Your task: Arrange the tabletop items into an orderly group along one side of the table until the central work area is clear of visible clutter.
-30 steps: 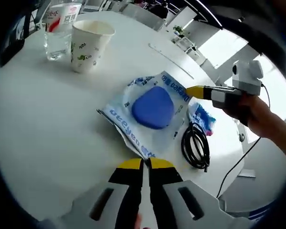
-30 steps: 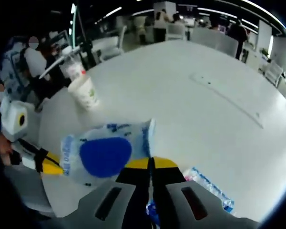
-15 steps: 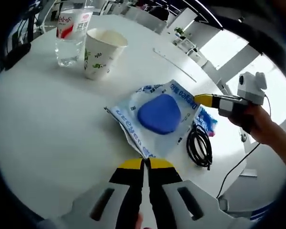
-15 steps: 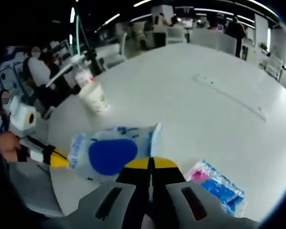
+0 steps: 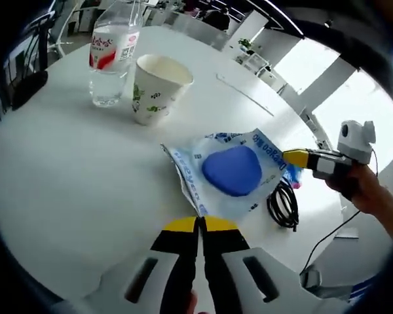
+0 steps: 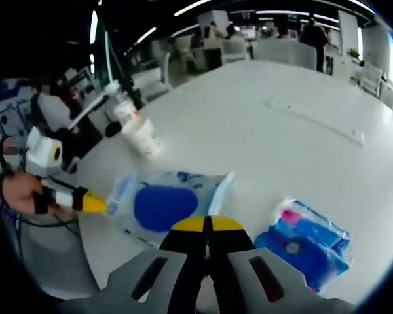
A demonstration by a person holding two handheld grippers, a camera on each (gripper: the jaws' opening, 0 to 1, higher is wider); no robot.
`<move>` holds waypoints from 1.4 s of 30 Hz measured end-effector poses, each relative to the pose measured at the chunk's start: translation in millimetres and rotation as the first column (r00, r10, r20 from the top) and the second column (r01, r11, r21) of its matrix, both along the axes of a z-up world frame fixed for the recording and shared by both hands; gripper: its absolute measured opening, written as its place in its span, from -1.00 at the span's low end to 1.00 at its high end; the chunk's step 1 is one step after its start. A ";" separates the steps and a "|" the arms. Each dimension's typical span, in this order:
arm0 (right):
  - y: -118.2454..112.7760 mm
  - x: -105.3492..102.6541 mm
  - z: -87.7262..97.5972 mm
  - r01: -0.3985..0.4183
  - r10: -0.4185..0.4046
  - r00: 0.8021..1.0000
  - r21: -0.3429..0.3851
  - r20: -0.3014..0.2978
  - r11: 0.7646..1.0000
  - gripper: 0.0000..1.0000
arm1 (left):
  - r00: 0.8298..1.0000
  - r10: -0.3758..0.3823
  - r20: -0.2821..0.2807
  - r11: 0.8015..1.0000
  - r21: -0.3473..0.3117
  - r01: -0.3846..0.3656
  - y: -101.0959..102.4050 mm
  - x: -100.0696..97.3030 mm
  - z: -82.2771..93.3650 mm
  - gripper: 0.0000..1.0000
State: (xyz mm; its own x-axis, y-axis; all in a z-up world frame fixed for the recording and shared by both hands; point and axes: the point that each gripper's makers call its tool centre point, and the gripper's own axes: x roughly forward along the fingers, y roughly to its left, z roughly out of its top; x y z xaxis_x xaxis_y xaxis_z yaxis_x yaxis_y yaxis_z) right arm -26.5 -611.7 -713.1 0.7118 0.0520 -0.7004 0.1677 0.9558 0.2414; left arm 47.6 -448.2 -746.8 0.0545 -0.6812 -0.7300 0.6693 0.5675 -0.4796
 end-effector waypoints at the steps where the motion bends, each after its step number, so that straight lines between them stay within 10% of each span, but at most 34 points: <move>1: 2.6 -1.6 -0.4 0.009 -0.009 1.000 0.009 0.003 1.000 -1.00 | 1.000 0.003 -0.001 1.000 -0.001 -0.003 0.9 0.8 0.0 -1.00; 15: 31.6 -25.2 -20.0 0.024 -0.023 0.999 0.031 -0.035 0.999 -1.00 | 0.998 0.051 -0.023 0.999 0.018 -0.050 20.0 14.0 -11.0 -1.00; 42: 14.5 -24.6 -28.3 0.026 -0.024 0.998 0.044 -0.053 0.999 -0.75 | 0.995 0.070 -0.077 0.994 -0.075 -0.076 29.8 0.2 -13.3 -0.75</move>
